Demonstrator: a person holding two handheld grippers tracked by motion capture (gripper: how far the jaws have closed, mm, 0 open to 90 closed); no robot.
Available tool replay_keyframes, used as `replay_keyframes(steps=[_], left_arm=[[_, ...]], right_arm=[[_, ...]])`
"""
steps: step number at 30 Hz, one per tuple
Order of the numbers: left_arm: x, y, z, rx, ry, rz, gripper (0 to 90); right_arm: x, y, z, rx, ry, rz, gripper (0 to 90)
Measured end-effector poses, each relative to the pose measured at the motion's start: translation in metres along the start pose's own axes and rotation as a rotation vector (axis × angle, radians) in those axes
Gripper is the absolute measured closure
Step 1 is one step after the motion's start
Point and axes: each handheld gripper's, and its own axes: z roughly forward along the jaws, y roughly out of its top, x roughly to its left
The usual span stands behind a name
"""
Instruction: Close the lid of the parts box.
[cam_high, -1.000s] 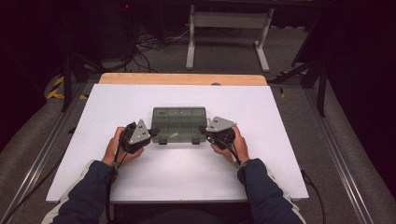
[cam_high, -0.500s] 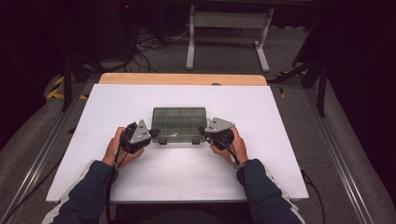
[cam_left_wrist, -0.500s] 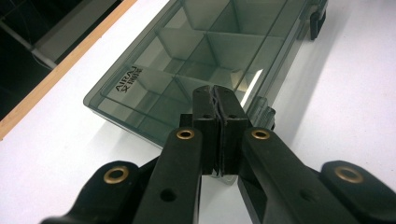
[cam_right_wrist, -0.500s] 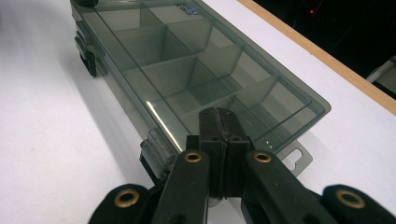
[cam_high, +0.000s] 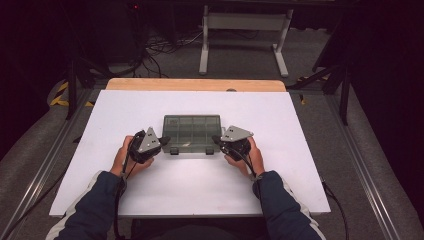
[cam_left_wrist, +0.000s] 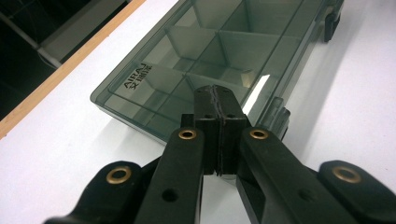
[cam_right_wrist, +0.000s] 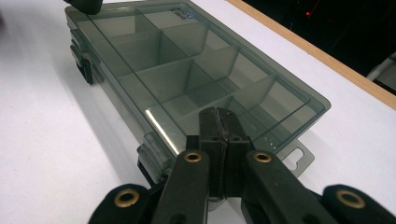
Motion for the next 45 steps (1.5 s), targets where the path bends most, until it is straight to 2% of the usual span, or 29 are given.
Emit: replay_keyframes(steps=[6, 12, 20, 30, 39, 45], left_arm=[[0.0, 0.001, 0.001, -0.003, 0.002, -0.001, 89.0], [0.0, 0.001, -0.002, -0.014, 0.003, -0.011, 87.4], [-0.002, 0.005, -0.006, -0.041, 0.008, -0.006, 85.0], [-0.005, 0.009, -0.009, -0.059, 0.005, 0.009, 78.1], [-0.009, 0.012, -0.01, -0.072, 0.004, 0.027, 71.8], [-0.01, 0.014, -0.011, -0.089, -0.001, 0.031, 63.0]], right_arm=[[0.0, -0.001, -0.002, -0.012, -0.004, 0.023, 89.2], [0.002, 0.0, -0.002, -0.01, -0.007, 0.008, 87.0], [0.003, 0.002, -0.007, -0.037, -0.01, 0.004, 84.8], [0.006, 0.006, -0.008, -0.065, -0.002, -0.018, 78.7], [0.008, 0.008, -0.01, -0.07, -0.01, -0.029, 72.5], [0.008, 0.009, -0.011, -0.068, -0.01, -0.027, 65.9]])
